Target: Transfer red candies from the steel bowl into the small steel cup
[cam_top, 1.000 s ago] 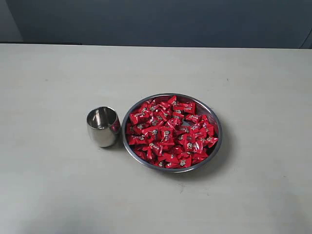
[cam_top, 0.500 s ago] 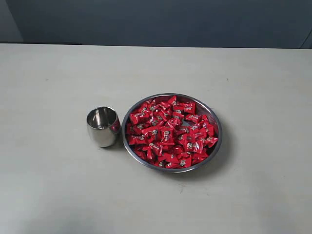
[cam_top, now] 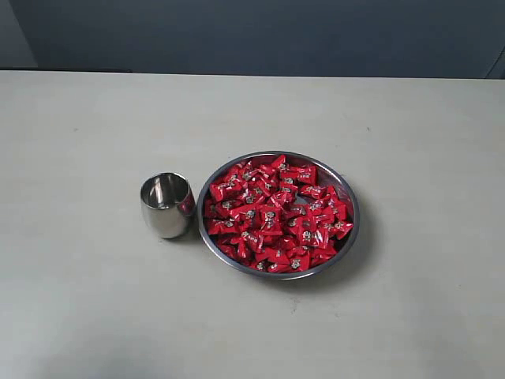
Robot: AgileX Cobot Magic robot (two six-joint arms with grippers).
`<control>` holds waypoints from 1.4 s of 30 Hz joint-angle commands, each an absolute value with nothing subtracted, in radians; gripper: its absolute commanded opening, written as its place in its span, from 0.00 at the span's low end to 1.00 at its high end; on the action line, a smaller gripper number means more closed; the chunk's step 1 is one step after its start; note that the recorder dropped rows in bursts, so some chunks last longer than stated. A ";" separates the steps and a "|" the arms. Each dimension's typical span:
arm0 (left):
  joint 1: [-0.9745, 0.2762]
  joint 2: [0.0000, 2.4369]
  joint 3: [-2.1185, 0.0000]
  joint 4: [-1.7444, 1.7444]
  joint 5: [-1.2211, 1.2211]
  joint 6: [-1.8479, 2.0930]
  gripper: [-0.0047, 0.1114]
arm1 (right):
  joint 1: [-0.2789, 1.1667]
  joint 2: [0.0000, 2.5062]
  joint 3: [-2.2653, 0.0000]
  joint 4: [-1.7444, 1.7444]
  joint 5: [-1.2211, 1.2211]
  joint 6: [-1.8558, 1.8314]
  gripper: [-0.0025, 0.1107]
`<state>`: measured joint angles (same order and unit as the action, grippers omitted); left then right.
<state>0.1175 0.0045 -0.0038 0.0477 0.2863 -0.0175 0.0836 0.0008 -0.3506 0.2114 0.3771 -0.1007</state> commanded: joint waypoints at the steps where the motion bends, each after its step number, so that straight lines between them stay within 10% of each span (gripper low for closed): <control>1: 0.118 0.000 0.000 0.041 0.284 -0.019 0.04 | 0.080 0.000 -0.356 0.217 0.331 -0.098 0.02; 25: 0.118 0.000 0.000 0.041 0.284 -0.019 0.04 | 0.080 0.038 -0.356 0.486 0.192 -0.078 0.02; 42: 0.118 0.000 0.000 0.041 0.284 -0.019 0.04 | 0.210 1.070 -0.748 1.098 0.724 -1.126 0.02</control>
